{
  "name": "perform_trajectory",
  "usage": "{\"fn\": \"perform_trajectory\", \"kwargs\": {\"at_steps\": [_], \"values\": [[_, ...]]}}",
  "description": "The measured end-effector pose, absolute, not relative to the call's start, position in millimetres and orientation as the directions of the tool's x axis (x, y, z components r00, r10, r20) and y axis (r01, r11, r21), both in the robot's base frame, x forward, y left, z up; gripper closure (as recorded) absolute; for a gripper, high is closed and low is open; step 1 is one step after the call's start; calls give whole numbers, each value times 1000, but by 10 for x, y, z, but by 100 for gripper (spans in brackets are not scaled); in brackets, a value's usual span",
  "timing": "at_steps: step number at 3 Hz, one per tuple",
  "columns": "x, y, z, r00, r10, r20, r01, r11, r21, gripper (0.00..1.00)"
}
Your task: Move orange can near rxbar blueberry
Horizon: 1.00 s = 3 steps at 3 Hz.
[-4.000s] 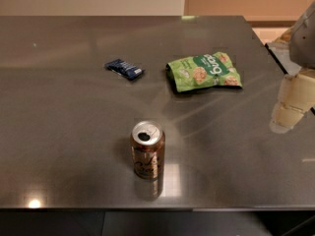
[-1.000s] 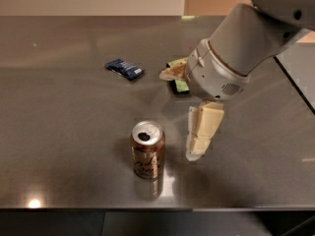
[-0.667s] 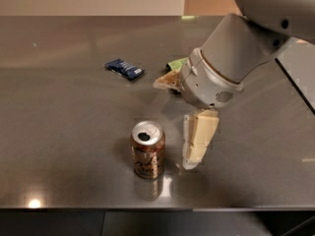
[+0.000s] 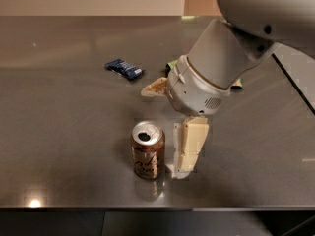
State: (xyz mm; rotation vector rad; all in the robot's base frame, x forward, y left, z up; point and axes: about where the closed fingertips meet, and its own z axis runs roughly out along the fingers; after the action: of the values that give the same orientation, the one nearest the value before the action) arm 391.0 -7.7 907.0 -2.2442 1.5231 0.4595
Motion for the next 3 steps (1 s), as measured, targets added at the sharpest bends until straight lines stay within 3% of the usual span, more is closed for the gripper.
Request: {"fn": "perform_trajectory", "kwargs": {"at_steps": [1,3], "values": [[3915,-21,9051,366,-795,-484,-928,-351,-124,0],[3885,24,8944,371,-778,-507,-920,-381,-89,41]]}}
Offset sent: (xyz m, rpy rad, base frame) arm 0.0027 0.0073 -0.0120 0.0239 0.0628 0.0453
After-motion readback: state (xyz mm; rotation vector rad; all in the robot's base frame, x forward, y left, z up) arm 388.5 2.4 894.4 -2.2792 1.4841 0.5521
